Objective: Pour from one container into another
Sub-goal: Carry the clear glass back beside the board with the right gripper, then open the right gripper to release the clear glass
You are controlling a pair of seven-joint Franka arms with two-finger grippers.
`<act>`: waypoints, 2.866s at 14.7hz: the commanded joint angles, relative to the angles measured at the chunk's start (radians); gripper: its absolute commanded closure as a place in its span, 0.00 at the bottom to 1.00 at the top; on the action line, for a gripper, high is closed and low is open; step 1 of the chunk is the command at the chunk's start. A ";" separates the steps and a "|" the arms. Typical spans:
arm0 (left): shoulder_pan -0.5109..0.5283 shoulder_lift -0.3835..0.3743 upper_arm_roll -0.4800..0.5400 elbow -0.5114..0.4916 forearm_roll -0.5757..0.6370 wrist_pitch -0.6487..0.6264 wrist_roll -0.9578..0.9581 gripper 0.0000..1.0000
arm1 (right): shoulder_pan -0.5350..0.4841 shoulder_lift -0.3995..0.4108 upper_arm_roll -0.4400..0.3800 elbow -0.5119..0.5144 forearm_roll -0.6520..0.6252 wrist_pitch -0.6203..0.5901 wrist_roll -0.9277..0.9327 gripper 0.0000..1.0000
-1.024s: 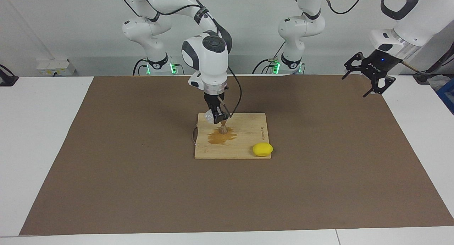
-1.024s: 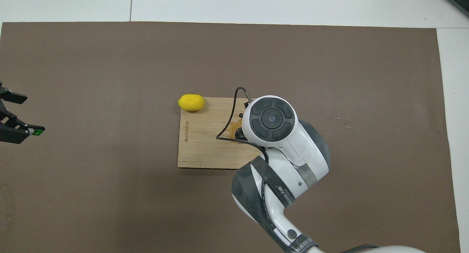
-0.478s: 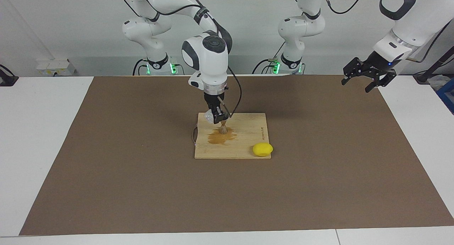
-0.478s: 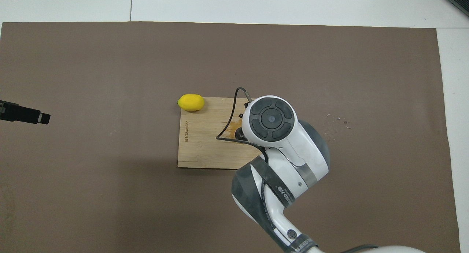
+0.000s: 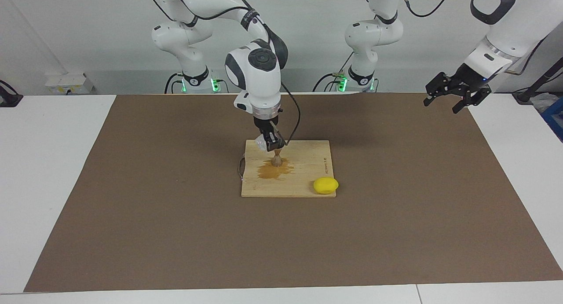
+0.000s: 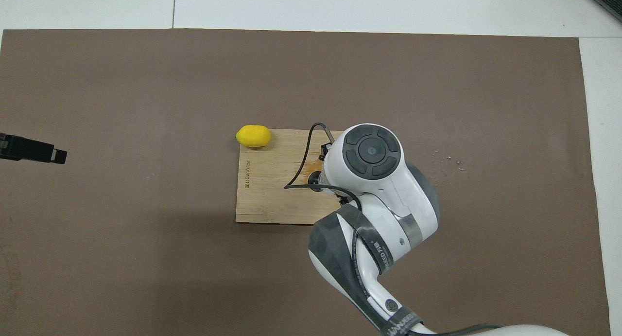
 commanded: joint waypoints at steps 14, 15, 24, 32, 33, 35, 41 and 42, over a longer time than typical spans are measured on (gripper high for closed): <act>-0.035 -0.021 -0.003 0.037 0.227 -0.050 -0.067 0.00 | -0.432 -0.034 0.007 -0.198 0.655 0.016 -0.545 1.00; -0.038 -0.021 -0.007 0.046 0.246 -0.058 -0.080 0.00 | -0.472 -0.033 0.007 -0.213 0.701 0.008 -0.585 1.00; -0.128 0.018 0.015 0.126 0.245 -0.059 -0.163 0.00 | -0.744 0.082 0.007 -0.238 0.812 -0.107 -0.855 1.00; -0.187 0.022 0.060 0.148 0.232 -0.105 -0.170 0.00 | -0.771 0.093 0.002 -0.273 0.822 -0.050 -0.924 0.00; -0.185 0.022 0.059 0.151 0.231 -0.104 -0.170 0.00 | -0.773 0.090 -0.002 -0.273 0.811 -0.046 -0.924 0.00; -0.188 0.038 0.057 0.184 0.231 -0.107 -0.170 0.00 | -0.803 0.088 -0.006 -0.273 0.797 -0.044 -0.924 0.00; -0.240 0.042 0.080 0.195 0.232 -0.108 -0.197 0.00 | -0.790 0.020 -0.001 -0.263 0.532 0.010 -0.920 0.00; -0.246 0.044 0.078 0.195 0.234 -0.111 -0.212 0.00 | -0.779 0.004 0.001 -0.261 0.497 0.010 -0.921 0.00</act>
